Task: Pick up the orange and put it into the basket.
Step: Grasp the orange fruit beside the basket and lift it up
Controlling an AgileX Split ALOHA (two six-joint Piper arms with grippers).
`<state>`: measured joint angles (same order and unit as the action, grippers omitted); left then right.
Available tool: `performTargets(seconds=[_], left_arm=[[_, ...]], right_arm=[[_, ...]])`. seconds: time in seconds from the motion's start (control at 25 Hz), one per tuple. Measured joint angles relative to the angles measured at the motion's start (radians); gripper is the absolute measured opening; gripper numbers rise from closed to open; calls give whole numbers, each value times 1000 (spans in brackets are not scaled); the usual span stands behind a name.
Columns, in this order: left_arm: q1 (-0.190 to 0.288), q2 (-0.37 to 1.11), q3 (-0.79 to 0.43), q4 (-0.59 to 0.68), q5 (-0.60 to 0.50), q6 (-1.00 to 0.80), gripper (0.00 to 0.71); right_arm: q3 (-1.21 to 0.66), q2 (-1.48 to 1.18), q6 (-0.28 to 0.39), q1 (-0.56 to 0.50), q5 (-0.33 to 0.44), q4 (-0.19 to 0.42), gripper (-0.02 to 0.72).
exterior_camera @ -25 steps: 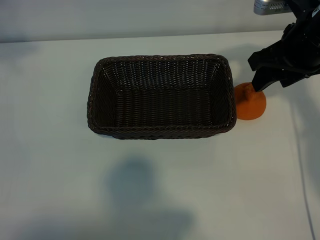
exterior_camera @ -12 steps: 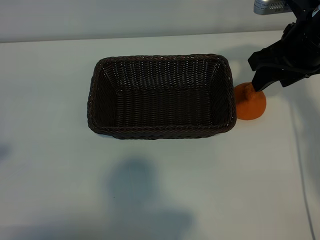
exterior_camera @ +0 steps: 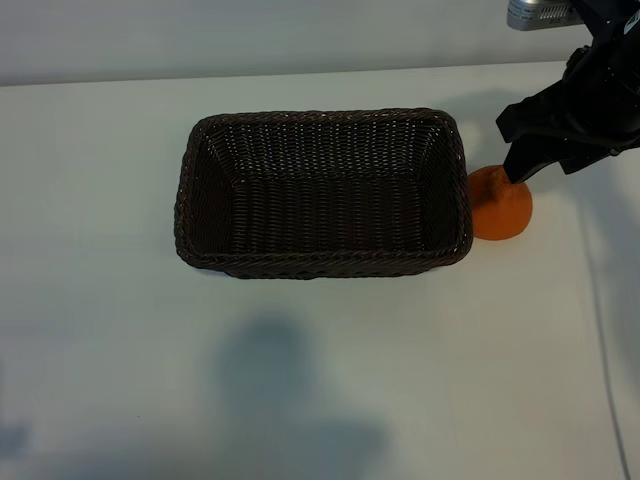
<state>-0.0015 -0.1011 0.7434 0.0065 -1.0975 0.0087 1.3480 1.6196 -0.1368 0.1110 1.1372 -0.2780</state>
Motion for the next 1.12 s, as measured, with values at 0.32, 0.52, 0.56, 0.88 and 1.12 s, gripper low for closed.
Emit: performTargets(seconds=[0.32, 0.52, 0.56, 0.88, 1.12], left_arm=[[0, 109, -176, -7, 13, -9, 564], [0, 109, -219, -7, 62, -9, 526], [0, 110, -221, -7, 64, -9, 521], [0, 110, -244, -7, 24, -15, 512], [0, 110, -244, -15, 16, -9, 511]], right_arm=[[2, 0, -4, 0, 3, 0, 538], [3, 0, -4, 0, 4, 0, 538], [3, 0, -4, 0, 4, 0, 538], [3, 0, -3, 0, -13, 0, 538], [4, 0, -3, 0, -15, 0, 538]])
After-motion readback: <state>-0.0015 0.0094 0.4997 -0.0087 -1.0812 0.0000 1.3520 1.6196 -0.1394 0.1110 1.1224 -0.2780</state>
